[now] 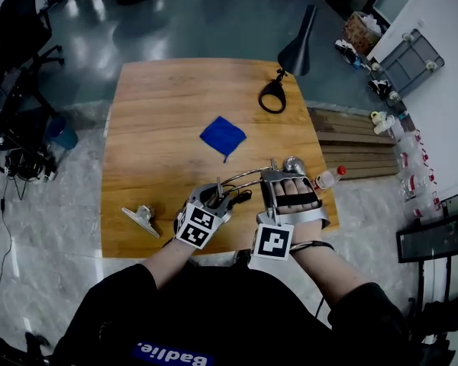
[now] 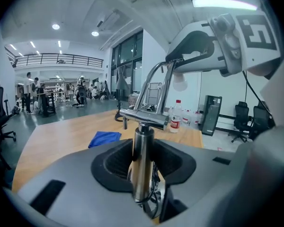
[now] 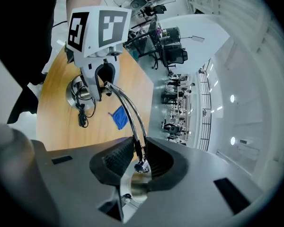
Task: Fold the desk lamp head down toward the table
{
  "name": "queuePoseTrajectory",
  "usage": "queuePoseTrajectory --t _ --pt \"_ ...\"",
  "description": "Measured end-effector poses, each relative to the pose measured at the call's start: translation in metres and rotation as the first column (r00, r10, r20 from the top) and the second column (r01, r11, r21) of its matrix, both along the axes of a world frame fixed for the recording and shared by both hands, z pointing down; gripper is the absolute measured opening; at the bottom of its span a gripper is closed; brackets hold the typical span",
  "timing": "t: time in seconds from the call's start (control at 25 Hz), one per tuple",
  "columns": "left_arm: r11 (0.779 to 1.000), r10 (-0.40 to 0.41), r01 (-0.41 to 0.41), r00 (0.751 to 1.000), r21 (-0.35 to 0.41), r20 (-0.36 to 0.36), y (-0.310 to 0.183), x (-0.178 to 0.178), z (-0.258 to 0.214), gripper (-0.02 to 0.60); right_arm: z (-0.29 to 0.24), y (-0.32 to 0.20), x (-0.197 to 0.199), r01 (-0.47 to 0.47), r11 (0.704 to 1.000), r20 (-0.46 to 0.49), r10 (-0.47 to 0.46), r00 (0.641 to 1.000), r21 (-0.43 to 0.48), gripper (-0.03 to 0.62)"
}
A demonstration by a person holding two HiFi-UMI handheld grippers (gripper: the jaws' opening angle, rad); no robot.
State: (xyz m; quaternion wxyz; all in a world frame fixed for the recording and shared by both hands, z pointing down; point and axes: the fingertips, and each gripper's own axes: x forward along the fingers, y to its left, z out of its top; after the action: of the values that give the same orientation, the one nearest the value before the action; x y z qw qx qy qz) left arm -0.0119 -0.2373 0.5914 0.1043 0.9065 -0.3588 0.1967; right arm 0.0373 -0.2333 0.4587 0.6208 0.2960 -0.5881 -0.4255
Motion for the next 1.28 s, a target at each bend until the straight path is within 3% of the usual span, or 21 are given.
queuePoseTrajectory --t 0.16,0.56,1.28 --pt "1.0 0.004 -0.004 1.0 -0.001 0.005 0.0 0.0 0.0 0.137 0.001 -0.002 0.006 -0.014 1.0 0.002 0.014 1.0 0.008 0.081" --pt "1.0 0.0 0.0 1.0 -0.003 0.003 0.0 0.0 0.001 0.137 0.058 -0.002 0.038 -0.142 0.97 0.159 0.174 0.972 -0.197 0.077" --pt "0.999 -0.031 0.031 1.0 -0.006 0.0 -0.002 0.002 0.001 0.137 0.116 0.0 0.039 -0.15 0.911 0.367 0.299 0.881 -0.383 0.077"
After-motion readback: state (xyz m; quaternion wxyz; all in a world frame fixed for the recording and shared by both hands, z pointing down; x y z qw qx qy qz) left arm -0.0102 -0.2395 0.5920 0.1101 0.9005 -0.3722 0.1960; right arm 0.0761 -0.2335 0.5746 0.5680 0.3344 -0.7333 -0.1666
